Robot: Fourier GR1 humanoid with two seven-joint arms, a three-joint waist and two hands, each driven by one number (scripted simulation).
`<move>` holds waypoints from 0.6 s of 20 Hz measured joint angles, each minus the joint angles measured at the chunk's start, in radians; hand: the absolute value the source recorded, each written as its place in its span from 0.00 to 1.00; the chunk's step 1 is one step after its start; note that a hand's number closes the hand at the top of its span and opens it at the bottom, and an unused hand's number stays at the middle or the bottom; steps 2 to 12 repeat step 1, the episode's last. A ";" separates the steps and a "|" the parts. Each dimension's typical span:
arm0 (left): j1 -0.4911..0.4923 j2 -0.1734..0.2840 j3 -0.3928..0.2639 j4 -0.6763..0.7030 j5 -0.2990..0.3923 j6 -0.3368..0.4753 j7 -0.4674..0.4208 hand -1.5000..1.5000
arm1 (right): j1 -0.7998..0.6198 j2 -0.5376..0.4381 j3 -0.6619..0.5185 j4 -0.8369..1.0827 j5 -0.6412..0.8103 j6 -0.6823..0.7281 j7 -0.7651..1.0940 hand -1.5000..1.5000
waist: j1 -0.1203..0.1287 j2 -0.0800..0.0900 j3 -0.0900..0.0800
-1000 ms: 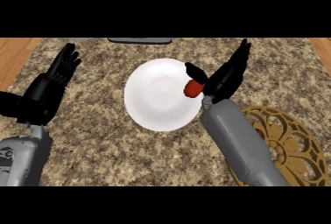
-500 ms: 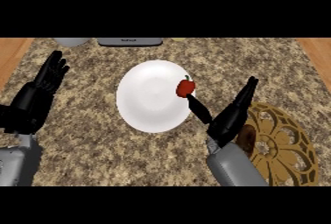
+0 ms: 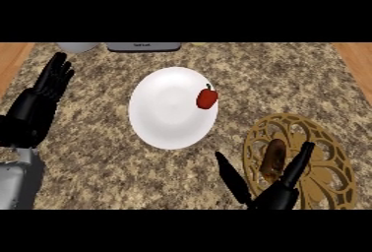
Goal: Pick the bell pepper from the placemat and place it in the plate
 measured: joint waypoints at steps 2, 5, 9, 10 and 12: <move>-0.004 -0.002 -0.002 -0.003 -0.004 0.003 0.007 0.50 | 0.031 0.000 0.018 -0.025 0.041 0.009 0.011 0.00 | 0.001 0.001 0.000; -0.004 -0.002 -0.002 -0.003 -0.004 0.003 0.007 0.50 | 0.031 0.000 0.018 -0.025 0.041 0.009 0.011 0.00 | 0.001 0.001 0.000; -0.004 -0.002 -0.002 -0.003 -0.004 0.003 0.007 0.50 | 0.031 0.000 0.018 -0.025 0.041 0.009 0.011 0.00 | 0.001 0.001 0.000; -0.004 -0.002 -0.002 -0.003 -0.004 0.003 0.007 0.50 | 0.031 0.000 0.018 -0.025 0.041 0.009 0.011 0.00 | 0.001 0.001 0.000; -0.004 -0.002 -0.002 -0.003 -0.004 0.003 0.007 0.50 | 0.031 0.000 0.018 -0.025 0.041 0.009 0.011 0.00 | 0.001 0.001 0.000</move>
